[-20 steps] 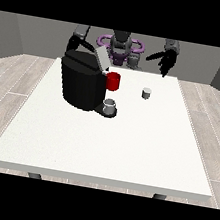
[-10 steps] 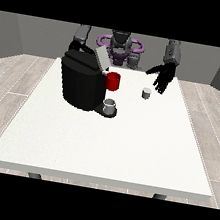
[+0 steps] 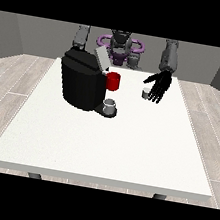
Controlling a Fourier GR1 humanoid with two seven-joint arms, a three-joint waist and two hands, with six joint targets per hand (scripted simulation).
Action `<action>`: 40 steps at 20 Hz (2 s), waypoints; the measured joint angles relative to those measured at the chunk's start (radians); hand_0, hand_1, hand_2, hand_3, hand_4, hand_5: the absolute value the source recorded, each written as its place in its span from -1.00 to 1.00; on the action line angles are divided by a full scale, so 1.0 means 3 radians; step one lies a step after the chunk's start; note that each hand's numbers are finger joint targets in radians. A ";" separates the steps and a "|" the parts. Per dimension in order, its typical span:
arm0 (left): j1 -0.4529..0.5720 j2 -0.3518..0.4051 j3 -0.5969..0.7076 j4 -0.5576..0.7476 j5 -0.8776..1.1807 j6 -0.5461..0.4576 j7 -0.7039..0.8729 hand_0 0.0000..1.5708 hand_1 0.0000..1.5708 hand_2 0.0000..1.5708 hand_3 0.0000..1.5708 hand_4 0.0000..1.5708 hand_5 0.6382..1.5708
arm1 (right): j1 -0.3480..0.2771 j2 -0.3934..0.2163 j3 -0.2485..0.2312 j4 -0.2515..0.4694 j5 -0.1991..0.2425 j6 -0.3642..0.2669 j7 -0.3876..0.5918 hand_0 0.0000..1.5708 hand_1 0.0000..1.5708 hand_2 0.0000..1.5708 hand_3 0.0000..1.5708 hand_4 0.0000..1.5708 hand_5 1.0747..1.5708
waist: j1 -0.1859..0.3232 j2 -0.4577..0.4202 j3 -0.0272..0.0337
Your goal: Insert the coffee pod into the coffee machine and close the lid
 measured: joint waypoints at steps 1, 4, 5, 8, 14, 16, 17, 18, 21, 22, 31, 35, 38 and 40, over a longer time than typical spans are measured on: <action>-0.0035 0.0005 0.0002 0.0062 -0.0048 0.0034 -0.0036 0.20 0.20 0.23 -0.15 -1.00 1.00 | -0.0003 0.0017 0.0015 0.0036 0.0019 -0.0012 -0.0003 -1.00 -1.00 -1.00 -1.00 -1.00 1.00 | 0.0006 -0.0005 0.0000; -0.0120 -0.0024 -0.0008 0.0257 -0.0209 0.0193 -0.0116 0.13 0.13 0.23 0.04 -0.51 1.00 | 0.0005 0.0022 0.0063 0.0053 0.0068 -0.0005 0.0053 -1.00 -1.00 -1.00 -1.00 -1.00 1.00 | -0.0031 -0.0030 -0.0001; -0.0138 -0.0022 -0.0019 0.0301 -0.0272 0.0262 -0.0137 0.36 0.36 0.41 0.16 -0.43 1.00 | -0.0010 0.0017 0.0072 0.0029 0.0063 0.0018 0.0113 -1.00 -1.00 -1.00 -1.00 -1.00 1.00 | -0.0054 -0.0048 0.0000; -0.0182 -0.0046 -0.0118 0.0360 -0.0475 0.0400 -0.0190 0.20 0.20 0.32 0.11 -0.45 1.00 | -0.0011 0.0038 0.0056 0.0112 0.0046 0.0022 0.0050 -1.00 -1.00 -1.00 -1.00 -1.00 1.00 | -0.0049 -0.0052 0.0000; -0.0301 0.0017 -0.0284 0.0567 -0.0828 0.0392 -0.0199 0.16 0.16 0.32 0.13 -0.57 1.00 | -0.0052 0.0057 0.0031 0.0274 0.0010 0.0019 -0.0076 -1.00 -1.00 -1.00 -1.00 -1.00 1.00 | -0.0049 -0.0031 0.0001; -0.0335 0.0048 -0.0313 0.0646 -0.0920 0.0378 -0.0202 -0.04 -0.04 0.18 -0.02 -0.56 1.00 | -0.0067 0.0021 -0.0017 0.0316 -0.0030 0.0062 -0.0123 -1.00 -1.00 -1.00 -1.00 -1.00 1.00 | -0.0066 -0.0011 0.0002; -0.0356 0.0050 -0.0328 0.0701 -0.0970 0.0376 -0.0191 -0.05 -0.05 0.20 0.03 -0.53 1.00 | -0.0085 0.0030 -0.0013 0.0318 -0.0029 0.0060 -0.0111 -1.00 -1.00 -1.00 -1.00 -1.00 1.00 | -0.0080 -0.0006 0.0003; -0.0365 0.0069 -0.0327 0.0766 -0.1001 0.0360 -0.0207 0.00 0.00 0.22 0.08 -0.50 1.00 | -0.0053 0.0038 0.0000 0.0303 -0.0029 0.0067 -0.0106 -1.00 -1.00 -1.00 -1.00 -1.00 1.00 | -0.0102 -0.0027 0.0002; -0.0395 0.0001 -0.0387 0.0857 -0.1127 0.0330 -0.0170 0.01 0.01 0.25 0.10 -0.49 1.00 | -0.0057 0.0029 -0.0016 0.0360 0.0008 0.0022 -0.0037 -1.00 -1.00 -1.00 -1.00 -1.00 1.00 | -0.0079 -0.0099 0.0005; -0.0412 -0.0020 -0.0388 0.0890 -0.1151 0.0311 -0.0159 0.11 0.11 0.30 0.17 -0.47 1.00 | -0.0038 0.0022 -0.0016 0.0385 0.0037 -0.0002 -0.0042 -1.00 -1.00 -1.00 -1.00 -1.00 1.00 | -0.0075 -0.0123 0.0005; -0.0505 -0.0156 -0.0256 0.1037 -0.1160 0.0269 -0.0422 0.83 0.83 0.81 0.72 -0.38 1.00 | 0.0025 -0.0011 -0.0041 0.0507 0.0163 -0.0121 0.0014 -1.00 -1.00 -1.00 -1.00 -1.00 1.00 | 0.0008 -0.0295 0.0001; -0.0630 -0.0247 -0.0180 0.0938 -0.1032 0.0043 -0.0432 0.81 0.81 0.80 0.70 -0.34 1.00 | 0.0027 -0.0063 -0.0119 0.0665 0.0141 -0.0105 -0.0066 -1.00 -1.00 -1.00 -1.00 -1.00 1.00 | 0.0078 -0.0388 0.0001; -0.0716 -0.0305 -0.0163 0.0879 -0.0995 -0.0171 -0.0353 0.75 0.75 0.76 0.69 -0.38 1.00 | 0.0016 -0.0086 -0.0145 0.0739 0.0138 -0.0090 -0.0056 -1.00 -1.00 -1.00 -1.00 -1.00 1.00 | 0.0104 -0.0499 0.0001; -0.0810 -0.0294 -0.0126 0.0849 -0.0971 -0.0307 -0.0298 0.79 0.79 0.77 0.69 -0.31 1.00 | 0.0039 -0.0086 -0.0150 0.0757 0.0122 -0.0066 -0.0099 -1.00 -1.00 -1.00 -1.00 -1.00 1.00 | 0.0080 -0.0537 0.0002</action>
